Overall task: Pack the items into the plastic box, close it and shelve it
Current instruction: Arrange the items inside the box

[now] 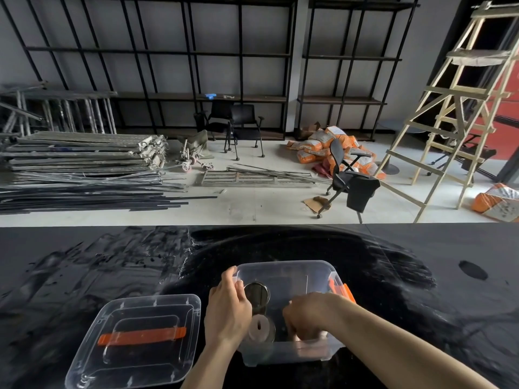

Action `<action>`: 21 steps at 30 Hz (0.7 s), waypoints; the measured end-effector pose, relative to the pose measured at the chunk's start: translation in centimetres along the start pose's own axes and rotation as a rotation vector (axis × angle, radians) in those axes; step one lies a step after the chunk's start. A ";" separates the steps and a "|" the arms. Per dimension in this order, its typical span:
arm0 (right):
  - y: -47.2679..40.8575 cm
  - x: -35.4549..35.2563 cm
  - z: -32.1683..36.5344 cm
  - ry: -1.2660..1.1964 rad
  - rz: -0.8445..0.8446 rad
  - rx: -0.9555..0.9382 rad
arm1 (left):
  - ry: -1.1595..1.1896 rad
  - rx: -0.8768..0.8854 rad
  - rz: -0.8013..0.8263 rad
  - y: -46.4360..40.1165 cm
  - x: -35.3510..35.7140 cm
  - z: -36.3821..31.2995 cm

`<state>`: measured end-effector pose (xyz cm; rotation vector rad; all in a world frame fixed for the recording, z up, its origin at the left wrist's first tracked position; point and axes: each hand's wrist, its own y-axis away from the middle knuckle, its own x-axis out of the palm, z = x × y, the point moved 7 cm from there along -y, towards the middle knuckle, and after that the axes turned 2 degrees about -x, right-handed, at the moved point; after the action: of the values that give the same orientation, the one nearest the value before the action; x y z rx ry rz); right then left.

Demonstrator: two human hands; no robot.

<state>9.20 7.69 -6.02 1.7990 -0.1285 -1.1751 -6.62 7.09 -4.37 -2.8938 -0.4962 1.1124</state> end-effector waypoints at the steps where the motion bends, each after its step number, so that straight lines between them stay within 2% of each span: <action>1: 0.3 -0.1 -0.2 -0.029 -0.011 -0.006 | -0.001 -0.002 0.001 0.0 0.0 0.0; 3: 0.9 -0.3 -0.7 -0.203 -0.077 -0.028 | 0.003 -0.010 0.000 0.0 0.1 0.0; 5: 1.9 -1.3 -1.7 -0.394 -0.281 -0.045 | 0.005 -0.012 -0.003 0.1 0.0 0.1; 9: 6.9 -4.4 -5.7 -0.532 -1.139 0.048 | 0.009 0.017 -0.017 0.2 -0.2 -0.2; 10: 8.1 -4.3 -6.7 -0.503 -1.300 0.120 | 0.005 0.017 -0.022 0.1 -0.2 -0.2; 11: 8.9 -3.8 -7.7 -0.476 -1.388 0.214 | 0.003 0.018 -0.029 -0.1 -0.2 -0.3; 12: 8.9 -3.2 -8.5 -0.480 -1.381 0.305 | 0.002 0.018 -0.035 -0.3 -0.2 -0.3; 13: 8.3 -2.4 -9.1 -0.508 -1.298 0.372 | 0.004 0.013 -0.041 -0.5 -0.2 -0.3; 16: 5.5 0.1 -9.2 -0.741 -1.006 0.358 | 0.017 -0.004 -0.053 -1.1 -0.2 -0.2; 21: 4.6 0.8 -9.1 -0.903 -1.052 0.321 | 0.017 0.000 -0.058 -2.1 -0.2 -0.4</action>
<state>18.29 10.69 -2.35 1.4262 0.1505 -2.8007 -7.11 9.08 -3.72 -2.8667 -0.5754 1.0787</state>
